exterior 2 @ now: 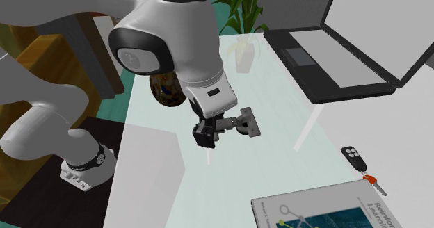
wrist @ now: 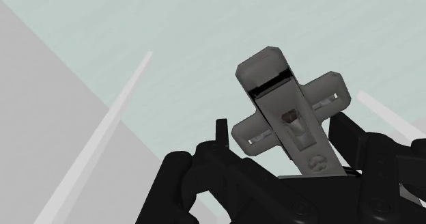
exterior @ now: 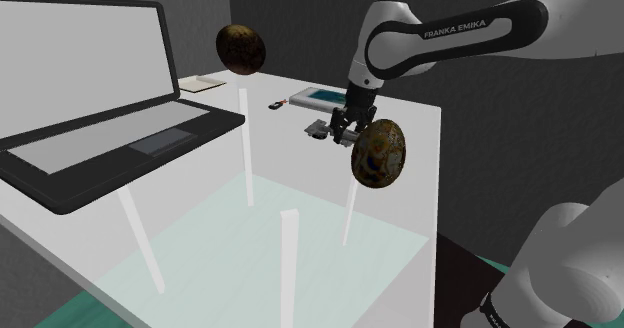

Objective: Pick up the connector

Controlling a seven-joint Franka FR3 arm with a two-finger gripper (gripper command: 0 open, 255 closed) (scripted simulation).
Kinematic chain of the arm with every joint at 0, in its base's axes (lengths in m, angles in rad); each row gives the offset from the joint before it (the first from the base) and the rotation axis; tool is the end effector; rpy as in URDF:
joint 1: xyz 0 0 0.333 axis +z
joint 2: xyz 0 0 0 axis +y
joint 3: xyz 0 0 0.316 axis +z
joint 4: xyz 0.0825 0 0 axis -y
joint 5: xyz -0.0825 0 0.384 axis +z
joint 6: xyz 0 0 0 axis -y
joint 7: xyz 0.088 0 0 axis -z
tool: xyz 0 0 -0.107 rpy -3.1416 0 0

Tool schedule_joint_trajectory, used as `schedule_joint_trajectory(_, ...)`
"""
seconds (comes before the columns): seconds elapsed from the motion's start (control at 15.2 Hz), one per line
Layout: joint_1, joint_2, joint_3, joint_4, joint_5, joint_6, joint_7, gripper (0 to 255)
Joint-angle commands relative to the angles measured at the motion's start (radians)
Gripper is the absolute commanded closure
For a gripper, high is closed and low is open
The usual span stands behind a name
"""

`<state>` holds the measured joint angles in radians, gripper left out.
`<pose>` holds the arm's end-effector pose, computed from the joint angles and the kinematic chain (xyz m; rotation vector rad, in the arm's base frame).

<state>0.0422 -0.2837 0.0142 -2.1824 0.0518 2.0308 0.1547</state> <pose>0.4813 0.0306 0.5195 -3.0725 0.1823 -0.1954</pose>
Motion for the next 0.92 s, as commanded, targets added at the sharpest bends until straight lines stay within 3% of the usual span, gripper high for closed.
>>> schedule_joint_trajectory(0.0, 0.000, 0.001, 0.000, 0.012, 0.000, -0.013, 0.001, 255)
schedule_joint_trajectory(0.86, -0.001, -0.003, -0.001, 0.183, -0.004, -0.188, 0.008, 255)
